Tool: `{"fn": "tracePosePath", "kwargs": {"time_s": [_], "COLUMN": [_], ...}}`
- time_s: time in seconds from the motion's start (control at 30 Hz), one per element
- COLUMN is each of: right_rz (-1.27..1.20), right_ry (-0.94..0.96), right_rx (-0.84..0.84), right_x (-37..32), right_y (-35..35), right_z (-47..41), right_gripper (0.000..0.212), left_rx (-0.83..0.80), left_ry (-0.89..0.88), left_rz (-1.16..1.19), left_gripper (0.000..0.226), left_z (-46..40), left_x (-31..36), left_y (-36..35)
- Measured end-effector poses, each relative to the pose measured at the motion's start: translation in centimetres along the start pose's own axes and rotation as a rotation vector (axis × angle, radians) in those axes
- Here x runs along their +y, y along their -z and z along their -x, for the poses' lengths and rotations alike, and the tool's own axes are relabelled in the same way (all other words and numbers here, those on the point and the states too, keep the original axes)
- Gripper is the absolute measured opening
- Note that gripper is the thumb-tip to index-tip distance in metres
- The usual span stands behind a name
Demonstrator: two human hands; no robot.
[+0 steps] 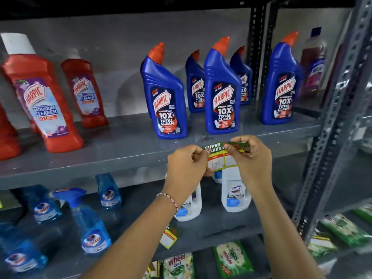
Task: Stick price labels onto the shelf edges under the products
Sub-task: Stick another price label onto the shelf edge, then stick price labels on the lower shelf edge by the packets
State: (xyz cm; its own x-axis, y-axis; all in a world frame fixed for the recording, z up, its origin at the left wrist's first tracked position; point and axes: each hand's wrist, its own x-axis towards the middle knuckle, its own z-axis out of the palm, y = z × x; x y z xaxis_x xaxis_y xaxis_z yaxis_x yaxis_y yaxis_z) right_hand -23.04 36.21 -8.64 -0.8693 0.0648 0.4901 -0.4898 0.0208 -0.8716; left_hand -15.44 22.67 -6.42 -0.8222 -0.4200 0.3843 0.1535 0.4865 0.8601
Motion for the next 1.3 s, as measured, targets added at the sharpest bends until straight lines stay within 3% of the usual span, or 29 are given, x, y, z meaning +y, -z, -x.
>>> {"fn": "tracePosePath", "kwargs": {"time_s": [0.27,0.4,0.8,0.97,1.17,1.3], "right_rz": [0.125,0.168,-0.134,-0.154,-0.12,0.051], "right_ry": [0.055,0.107,-0.071,-0.171,-0.485,-0.664], "right_rx": [0.051,0.14,0.35,0.122,-0.252,-0.481], "right_x": [0.4,0.4,2.8,6.1,12.0,17.2], "right_y": [-0.4,-0.3,-1.0,-4.3,-9.4,-12.9], "right_z": [0.0,0.0,3.7,8.3,15.6,21.1], "right_gripper": [0.017,0.033,0.019,0.011,0.015,0.009], "left_rx": [0.041,0.036,0.076,0.076,0.096,-0.005], "left_ry": [-0.004,0.027,0.183,0.316,0.499,0.571], "left_rz": [-0.152,-0.186,0.016,-0.035,-0.302,-0.385], "left_gripper": [0.027,0.04,0.039,0.032,0.009,0.022], "left_z": [-0.3,-0.5,1.6,3.4,8.1,10.1], "left_x": [0.2,0.6,-5.0,-11.8,-22.5,-27.6], "left_y": [-0.6,-0.1,3.0,5.8,10.1,10.9]}}
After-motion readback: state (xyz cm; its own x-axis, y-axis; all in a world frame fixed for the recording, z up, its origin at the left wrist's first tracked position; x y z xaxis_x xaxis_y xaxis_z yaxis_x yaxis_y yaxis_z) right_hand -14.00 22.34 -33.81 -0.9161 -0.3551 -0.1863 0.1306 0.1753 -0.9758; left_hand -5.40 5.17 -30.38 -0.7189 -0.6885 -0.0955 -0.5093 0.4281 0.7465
